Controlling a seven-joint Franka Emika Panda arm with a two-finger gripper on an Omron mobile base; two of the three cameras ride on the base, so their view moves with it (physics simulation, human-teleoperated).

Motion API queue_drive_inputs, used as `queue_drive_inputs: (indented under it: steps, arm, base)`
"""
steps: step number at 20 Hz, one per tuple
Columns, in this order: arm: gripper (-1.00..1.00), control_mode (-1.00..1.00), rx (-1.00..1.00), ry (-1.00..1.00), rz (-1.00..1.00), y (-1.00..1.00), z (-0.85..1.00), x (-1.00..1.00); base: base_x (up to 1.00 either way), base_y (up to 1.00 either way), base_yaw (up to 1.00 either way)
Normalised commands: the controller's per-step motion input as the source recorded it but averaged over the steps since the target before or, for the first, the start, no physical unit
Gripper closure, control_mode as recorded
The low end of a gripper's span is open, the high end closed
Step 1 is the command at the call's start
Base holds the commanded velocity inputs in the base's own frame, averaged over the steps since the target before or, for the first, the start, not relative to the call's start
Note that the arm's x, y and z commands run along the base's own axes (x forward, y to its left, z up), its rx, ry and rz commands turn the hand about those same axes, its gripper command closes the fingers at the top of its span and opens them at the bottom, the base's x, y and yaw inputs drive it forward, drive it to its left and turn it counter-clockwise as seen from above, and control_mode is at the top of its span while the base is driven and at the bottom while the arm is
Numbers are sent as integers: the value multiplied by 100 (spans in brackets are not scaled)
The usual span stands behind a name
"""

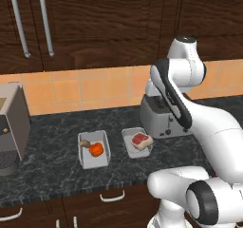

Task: Take the meat container that has the steak and place it on the second highest rack of the freezer. Then take the vegetable container that has the squash and sweet potato and place it on the highest rack of the freezer.

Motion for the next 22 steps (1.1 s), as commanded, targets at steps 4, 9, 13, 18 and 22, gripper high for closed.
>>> queue_drive_inputs:
  steps: [4, 9, 13, 18, 22]
  arm:
    - [-100, -100, 0, 2, 0, 0, -6, -25]
    - [-100, -100, -41, 14, 4, 87, -95, -39]
    - [-100, -100, -45, 28, 23, 97, -99, -1]
    - [-100, -100, -27, 19, 8, 40, -55, 21]
    - [-100, -100, -12, 14, 29, 67, -45, 6]
  base:
    - [0, 0, 0]
    - [0, 0, 0]
    - [0, 0, 0]
    - [0, 0, 0]
    - [0, 0, 0]
